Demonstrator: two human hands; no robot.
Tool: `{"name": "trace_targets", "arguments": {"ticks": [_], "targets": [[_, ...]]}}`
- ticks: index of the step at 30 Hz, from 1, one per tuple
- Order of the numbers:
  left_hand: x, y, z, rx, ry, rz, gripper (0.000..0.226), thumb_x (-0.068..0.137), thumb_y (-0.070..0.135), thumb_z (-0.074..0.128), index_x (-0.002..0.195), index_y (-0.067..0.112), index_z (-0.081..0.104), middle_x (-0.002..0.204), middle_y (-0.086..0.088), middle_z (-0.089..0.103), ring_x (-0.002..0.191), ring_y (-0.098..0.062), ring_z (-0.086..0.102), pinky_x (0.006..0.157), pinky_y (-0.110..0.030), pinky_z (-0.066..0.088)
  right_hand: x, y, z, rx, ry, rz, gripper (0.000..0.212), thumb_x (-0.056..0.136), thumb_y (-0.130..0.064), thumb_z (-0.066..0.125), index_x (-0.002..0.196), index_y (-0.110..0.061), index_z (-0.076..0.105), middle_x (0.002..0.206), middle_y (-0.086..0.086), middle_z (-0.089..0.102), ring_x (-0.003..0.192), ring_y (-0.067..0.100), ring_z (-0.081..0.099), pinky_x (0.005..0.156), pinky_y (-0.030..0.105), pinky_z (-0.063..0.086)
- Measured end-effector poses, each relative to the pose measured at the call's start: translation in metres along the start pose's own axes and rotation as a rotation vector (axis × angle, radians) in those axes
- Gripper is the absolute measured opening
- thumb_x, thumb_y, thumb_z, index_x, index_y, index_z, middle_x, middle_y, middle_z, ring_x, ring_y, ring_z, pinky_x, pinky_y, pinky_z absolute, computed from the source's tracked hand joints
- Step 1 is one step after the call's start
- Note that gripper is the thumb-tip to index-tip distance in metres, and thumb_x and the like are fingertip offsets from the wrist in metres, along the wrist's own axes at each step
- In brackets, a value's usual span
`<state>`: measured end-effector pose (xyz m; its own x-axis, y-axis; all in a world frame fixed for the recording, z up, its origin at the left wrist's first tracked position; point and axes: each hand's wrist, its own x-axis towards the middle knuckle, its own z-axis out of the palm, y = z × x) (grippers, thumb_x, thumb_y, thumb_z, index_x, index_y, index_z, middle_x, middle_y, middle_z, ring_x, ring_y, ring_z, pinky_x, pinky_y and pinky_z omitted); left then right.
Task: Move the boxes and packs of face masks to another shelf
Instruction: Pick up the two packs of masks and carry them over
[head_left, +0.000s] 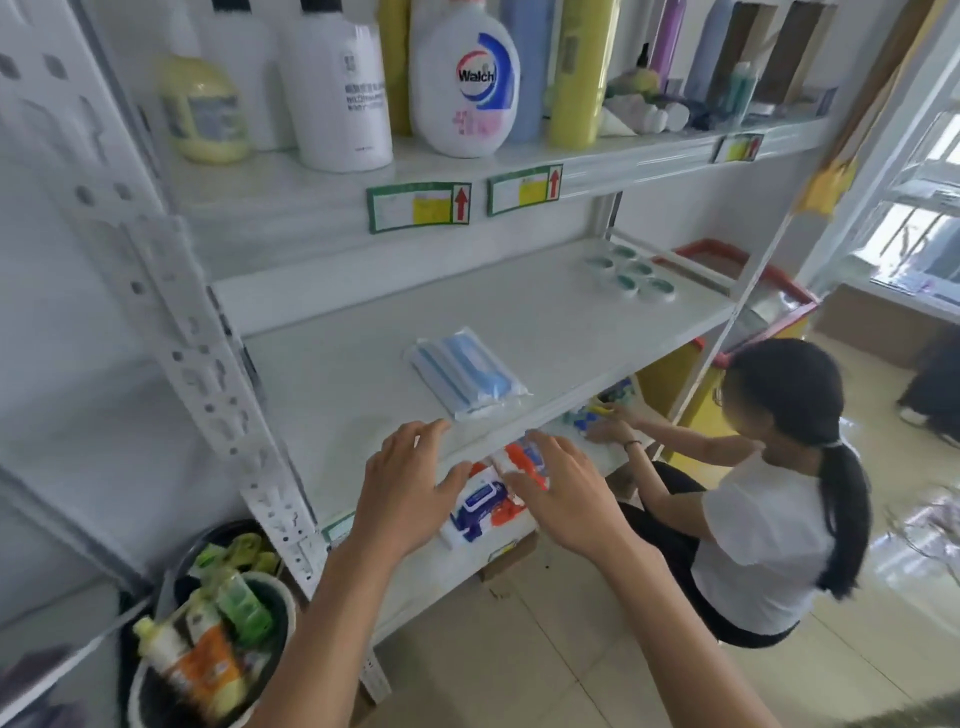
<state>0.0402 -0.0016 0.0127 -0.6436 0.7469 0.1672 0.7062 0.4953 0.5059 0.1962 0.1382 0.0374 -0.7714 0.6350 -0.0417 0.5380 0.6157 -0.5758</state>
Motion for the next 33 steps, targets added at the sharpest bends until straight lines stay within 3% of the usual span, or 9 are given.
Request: {"name": "trace_targets", "arguments": {"ticks": [9, 12, 17, 21, 24, 27, 29, 33], "targets": [[0.113, -0.024, 0.032, -0.059, -0.053, -0.140, 0.056, 0.099, 0.051, 0.050, 0.147, 0.024, 0.041, 0.151, -0.002, 0.046, 0.137, -0.023, 0.044, 0.110, -0.045, 0.039, 0.148, 0.018, -0.004, -0.029, -0.065, 0.002, 0.063, 0.097, -0.053, 0.047, 0.154, -0.030, 0.031, 0.157, 0.003, 0.036, 0.136, 0.029, 0.042, 0.106, 0.046, 0.042], [0.136, -0.041, 0.042, -0.239, -0.115, -0.264, 0.057, 0.097, 0.047, 0.056, 0.148, 0.027, 0.041, 0.149, -0.003, 0.045, 0.134, -0.022, 0.047, 0.110, -0.045, 0.041, 0.191, 0.023, -0.001, 0.007, -0.130, 0.021, 0.064, 0.096, -0.051, 0.050, 0.153, -0.026, 0.033, 0.155, 0.006, 0.038, 0.137, 0.031, 0.041, 0.106, 0.045, 0.039], [0.159, -0.066, 0.063, -0.426, -0.177, -0.387, 0.054, 0.096, 0.039, 0.059, 0.146, 0.030, 0.041, 0.141, -0.001, 0.048, 0.118, -0.015, 0.051, 0.094, -0.031, 0.040, 0.254, 0.031, 0.011, 0.063, -0.228, 0.122, 0.068, 0.094, -0.050, 0.057, 0.147, -0.010, 0.041, 0.150, 0.015, 0.043, 0.130, 0.033, 0.047, 0.103, 0.040, 0.040], [0.178, -0.078, 0.077, -0.494, -0.188, -0.465, 0.051, 0.093, 0.028, 0.062, 0.141, 0.027, 0.047, 0.130, 0.000, 0.056, 0.113, -0.018, 0.060, 0.094, -0.034, 0.049, 0.286, 0.039, 0.020, 0.136, -0.269, 0.246, 0.087, 0.090, -0.061, 0.060, 0.151, -0.003, 0.034, 0.152, 0.014, 0.042, 0.134, 0.031, 0.046, 0.094, 0.033, 0.037], [0.192, -0.078, 0.087, -0.771, -0.167, -0.578, 0.055, 0.081, 0.023, 0.071, 0.134, 0.021, 0.055, 0.115, 0.000, 0.069, 0.098, -0.022, 0.073, 0.088, -0.045, 0.061, 0.296, 0.042, 0.032, 0.136, -0.295, 0.281, 0.093, 0.084, -0.061, 0.068, 0.149, -0.003, 0.035, 0.147, 0.014, 0.047, 0.127, 0.030, 0.052, 0.085, 0.030, 0.037], [0.210, -0.076, 0.097, -0.916, -0.119, -0.677, 0.063, 0.064, 0.018, 0.080, 0.123, 0.016, 0.060, 0.111, -0.007, 0.074, 0.095, -0.027, 0.075, 0.082, -0.048, 0.063, 0.299, 0.048, 0.041, 0.159, -0.325, 0.332, 0.082, 0.078, -0.054, 0.078, 0.138, -0.006, 0.048, 0.129, 0.010, 0.057, 0.109, 0.026, 0.058, 0.081, 0.030, 0.043], [0.218, -0.076, 0.103, -0.966, -0.128, -0.739, 0.061, 0.057, 0.015, 0.079, 0.116, 0.009, 0.065, 0.104, -0.011, 0.077, 0.090, -0.029, 0.076, 0.078, -0.043, 0.063, 0.299, 0.054, 0.045, 0.242, -0.323, 0.362, 0.069, 0.075, -0.047, 0.082, 0.126, -0.009, 0.056, 0.119, 0.007, 0.062, 0.100, 0.022, 0.061, 0.076, 0.030, 0.047], [0.229, -0.075, 0.111, -0.993, -0.187, -0.771, 0.038, 0.067, 0.020, 0.079, 0.101, 0.005, 0.075, 0.085, -0.010, 0.080, 0.079, -0.027, 0.076, 0.075, -0.040, 0.061, 0.292, 0.065, 0.037, 0.416, -0.321, 0.416, 0.048, 0.075, -0.030, 0.085, 0.111, -0.012, 0.060, 0.105, 0.003, 0.066, 0.089, 0.016, 0.065, 0.066, 0.027, 0.053]]}}
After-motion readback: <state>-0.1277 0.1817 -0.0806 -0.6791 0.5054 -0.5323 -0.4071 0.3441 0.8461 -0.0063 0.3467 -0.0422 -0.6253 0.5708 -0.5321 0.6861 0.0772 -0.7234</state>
